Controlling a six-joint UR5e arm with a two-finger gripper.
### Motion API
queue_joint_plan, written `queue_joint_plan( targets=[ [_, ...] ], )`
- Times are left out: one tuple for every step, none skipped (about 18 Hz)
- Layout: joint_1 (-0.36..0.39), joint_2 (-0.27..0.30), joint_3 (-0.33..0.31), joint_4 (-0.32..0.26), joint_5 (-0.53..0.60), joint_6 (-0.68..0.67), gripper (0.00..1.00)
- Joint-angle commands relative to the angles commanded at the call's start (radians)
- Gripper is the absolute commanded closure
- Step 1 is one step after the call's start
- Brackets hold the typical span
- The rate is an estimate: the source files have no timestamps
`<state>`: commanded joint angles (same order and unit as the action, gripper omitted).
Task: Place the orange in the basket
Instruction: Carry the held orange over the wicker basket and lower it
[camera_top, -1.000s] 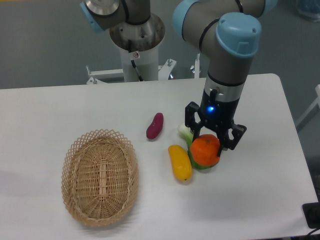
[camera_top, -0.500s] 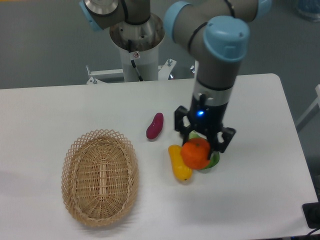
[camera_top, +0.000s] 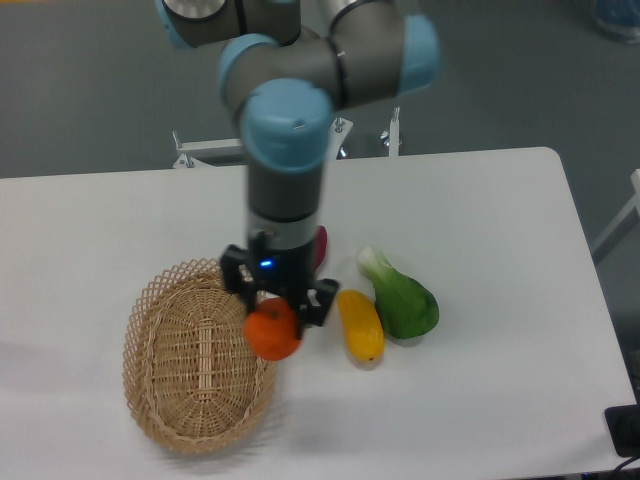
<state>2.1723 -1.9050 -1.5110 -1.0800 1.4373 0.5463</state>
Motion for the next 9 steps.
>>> queue_joint_plan(
  targets=[
    [-0.015,-0.018,0.0,0.011,0.0,-0.011,0.4],
    [-0.029,-0.041,0.002,0.028,0.005,-0.014,0.4],
    [-0.046,-0.063,0.002,0.047,0.02,-0.015,0.39],
    [-0.069,-0.083,0.002,0.07,0.041,-0.022,0.39],
    [-0.086,-0.103,0.002,0.089,0.061,-0.029,0.39],
    [-0.094,-0.123,0.003,0.106,0.08,-0.041,0.39],
    [-0.098,-0.137,0.003,0.12,0.086,-0.048,0.39],
    [-0.101,-0.144,0.003,0.129,0.086,-0.049,0.39],
    [-0.103,-0.15,0.005,0.132,0.086,-0.054,0.39]
  ],
)
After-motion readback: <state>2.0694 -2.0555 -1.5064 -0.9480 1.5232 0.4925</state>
